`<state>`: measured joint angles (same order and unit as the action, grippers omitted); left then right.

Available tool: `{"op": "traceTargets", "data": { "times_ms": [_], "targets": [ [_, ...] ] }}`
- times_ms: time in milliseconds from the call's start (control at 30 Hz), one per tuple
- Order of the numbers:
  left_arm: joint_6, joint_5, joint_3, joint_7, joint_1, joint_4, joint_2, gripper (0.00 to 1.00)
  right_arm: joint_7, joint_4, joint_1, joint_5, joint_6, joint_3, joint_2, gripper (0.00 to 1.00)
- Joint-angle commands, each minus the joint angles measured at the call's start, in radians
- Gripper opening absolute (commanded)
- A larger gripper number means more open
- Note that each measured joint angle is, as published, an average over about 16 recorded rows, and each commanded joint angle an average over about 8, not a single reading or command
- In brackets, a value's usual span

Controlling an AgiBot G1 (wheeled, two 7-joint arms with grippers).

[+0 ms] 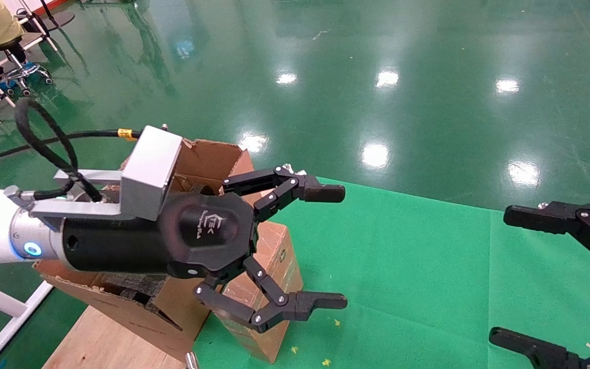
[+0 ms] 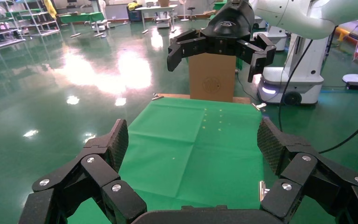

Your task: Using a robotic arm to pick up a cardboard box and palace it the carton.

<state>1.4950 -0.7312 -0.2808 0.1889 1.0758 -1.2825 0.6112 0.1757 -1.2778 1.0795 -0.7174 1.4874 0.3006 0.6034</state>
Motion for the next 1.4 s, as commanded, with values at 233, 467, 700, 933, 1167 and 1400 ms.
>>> {"op": "traceTargets", "data": {
  "times_ms": [233,467,700,933,1167,1400],
  "targets": [
    [0.000,0.000,0.000,0.000,0.000,0.000,0.000,1.00,0.000,0.000,0.000,0.000,0.000,0.000,0.000,1.00],
    [0.000,0.000,0.000,0.000,0.000,0.000,0.000,1.00,0.000,0.000,0.000,0.000,0.000,0.000,0.000,0.56],
    [0.000,0.000,0.000,0.000,0.000,0.000,0.000,1.00,0.000,0.000,0.000,0.000,0.000,0.000,0.000,0.00],
    [0.003,-0.046,-0.016,0.021,0.020,-0.009,-0.022,1.00,0.000,0.000,0.000,0.000,0.000,0.000,0.000,0.00],
    [0.011,-0.204,-0.088,0.155,0.116,-0.038,-0.065,1.00,0.000,0.001,0.000,0.000,0.000,0.001,0.000,0.00],
    [0.040,-0.388,-0.181,0.352,0.249,-0.058,-0.080,1.00,-0.001,0.001,0.000,0.000,0.000,0.001,0.000,0.00]
  ]
}}
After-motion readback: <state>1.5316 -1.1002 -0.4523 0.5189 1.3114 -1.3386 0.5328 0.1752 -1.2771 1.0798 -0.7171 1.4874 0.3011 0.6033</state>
